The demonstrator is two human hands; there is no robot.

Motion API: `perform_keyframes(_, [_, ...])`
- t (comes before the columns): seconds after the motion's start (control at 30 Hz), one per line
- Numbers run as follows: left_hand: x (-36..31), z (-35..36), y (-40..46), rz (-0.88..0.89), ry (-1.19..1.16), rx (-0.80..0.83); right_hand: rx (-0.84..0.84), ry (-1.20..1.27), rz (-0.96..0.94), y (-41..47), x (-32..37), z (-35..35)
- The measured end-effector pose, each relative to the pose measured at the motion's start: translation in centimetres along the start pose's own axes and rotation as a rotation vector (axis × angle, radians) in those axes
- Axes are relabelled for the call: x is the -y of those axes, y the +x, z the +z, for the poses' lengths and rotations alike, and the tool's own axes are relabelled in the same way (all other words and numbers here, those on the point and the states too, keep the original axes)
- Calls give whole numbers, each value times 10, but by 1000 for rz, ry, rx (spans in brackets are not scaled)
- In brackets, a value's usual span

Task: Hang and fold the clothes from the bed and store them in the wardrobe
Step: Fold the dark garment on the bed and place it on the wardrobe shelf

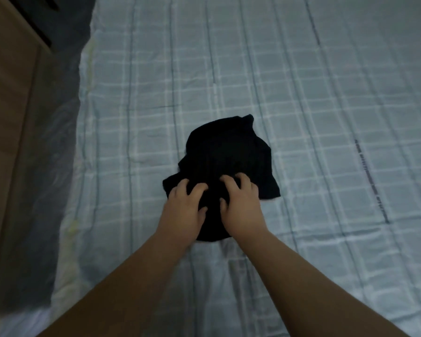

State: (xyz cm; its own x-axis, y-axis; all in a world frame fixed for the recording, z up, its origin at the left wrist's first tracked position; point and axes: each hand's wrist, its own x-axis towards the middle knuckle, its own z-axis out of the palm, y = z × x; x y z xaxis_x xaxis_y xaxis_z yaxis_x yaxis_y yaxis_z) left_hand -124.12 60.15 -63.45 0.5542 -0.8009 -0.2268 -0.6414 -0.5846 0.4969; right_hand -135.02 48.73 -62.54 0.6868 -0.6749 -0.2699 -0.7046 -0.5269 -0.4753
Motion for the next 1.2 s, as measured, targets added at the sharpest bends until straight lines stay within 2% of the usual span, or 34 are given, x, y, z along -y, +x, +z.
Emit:
perform_keyframes(0.07, [-5,-4,-11,-9,-135,-13,-21,41,-16,-13,2,-3])
perform_keyframes(0.2, [-13,-16,-47,-32,-264,39,61,80,-43,-49,3,-9])
perform_keyframes(0.33, [-11,-47,-72,-199,-411,-25,-48,205,-25,-79,-6,-25])
perform_keyframes(0.4, [-13,-67,-81,-251,-396,68,-145,226,9,-93,-11,-38])
perform_keyframes(0.47, [-21,-85,-94,-203,-300,231,-203,253,48,-109,-13,-54])
perform_keyframes(0.53, [-35,-103,-107,-151,-276,278,-207,284,76,-124,-7,-70])
perform_keyframes(0.67, [-84,-149,-132,-190,-472,142,-88,291,26,-165,29,-109])
perform_keyframes(0.73, [-110,-172,-146,-264,-640,105,-113,245,-23,-195,53,-132])
perform_keyframes(0.87, [-174,-215,-171,-303,-900,30,-124,433,-105,-261,96,-169])
perform_keyframes(1.07, [-283,-263,-200,-105,-968,-23,-231,502,-117,-289,101,-255])
perform_keyframes(1.2, [-344,-285,-215,-14,-1050,-130,-196,488,-196,-294,77,-330])
